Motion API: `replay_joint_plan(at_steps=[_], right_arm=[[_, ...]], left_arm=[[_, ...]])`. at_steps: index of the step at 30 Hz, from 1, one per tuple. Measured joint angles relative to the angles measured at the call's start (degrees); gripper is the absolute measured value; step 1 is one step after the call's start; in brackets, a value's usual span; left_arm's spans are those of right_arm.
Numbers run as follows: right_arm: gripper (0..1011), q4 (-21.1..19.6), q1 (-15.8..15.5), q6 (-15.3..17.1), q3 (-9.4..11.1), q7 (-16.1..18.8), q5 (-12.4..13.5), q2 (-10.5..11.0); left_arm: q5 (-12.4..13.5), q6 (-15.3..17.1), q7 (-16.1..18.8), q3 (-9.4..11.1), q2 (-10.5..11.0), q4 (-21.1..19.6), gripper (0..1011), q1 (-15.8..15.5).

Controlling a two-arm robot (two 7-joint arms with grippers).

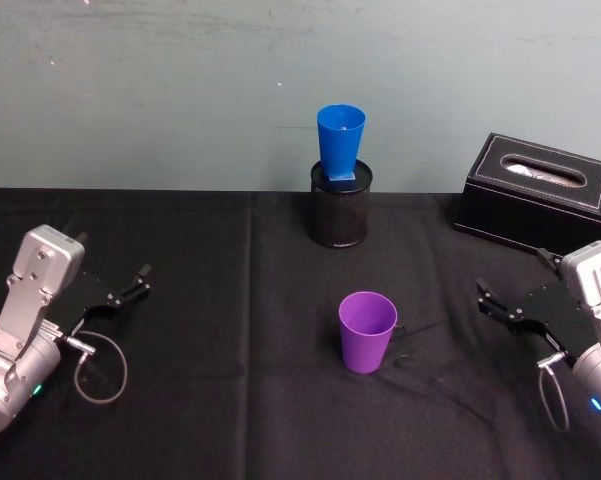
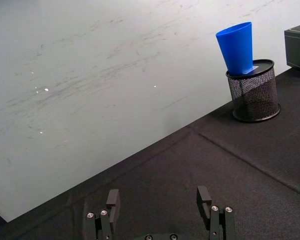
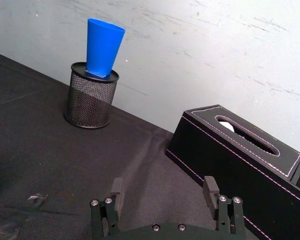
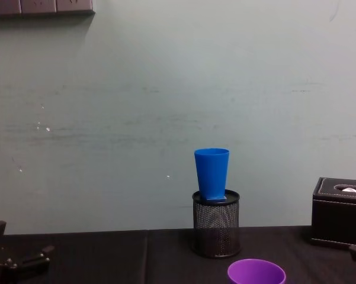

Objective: Pick up one cup with a gripper and tap it against the other cup.

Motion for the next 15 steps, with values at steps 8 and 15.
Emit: replay_joint_plan(at_steps=[8,15], right_arm=[[1000,0.00,0.00,0.00,0.00,0.00,0.00,0.00],[1000,0.00,0.00,0.00,0.00,0.00,0.00,0.00]], left_arm=[[0.00,0.00,0.00,0.00,0.00,0.00,1011,0.00],[0.00,0.00,0.00,0.00,0.00,0.00,1011,0.00]])
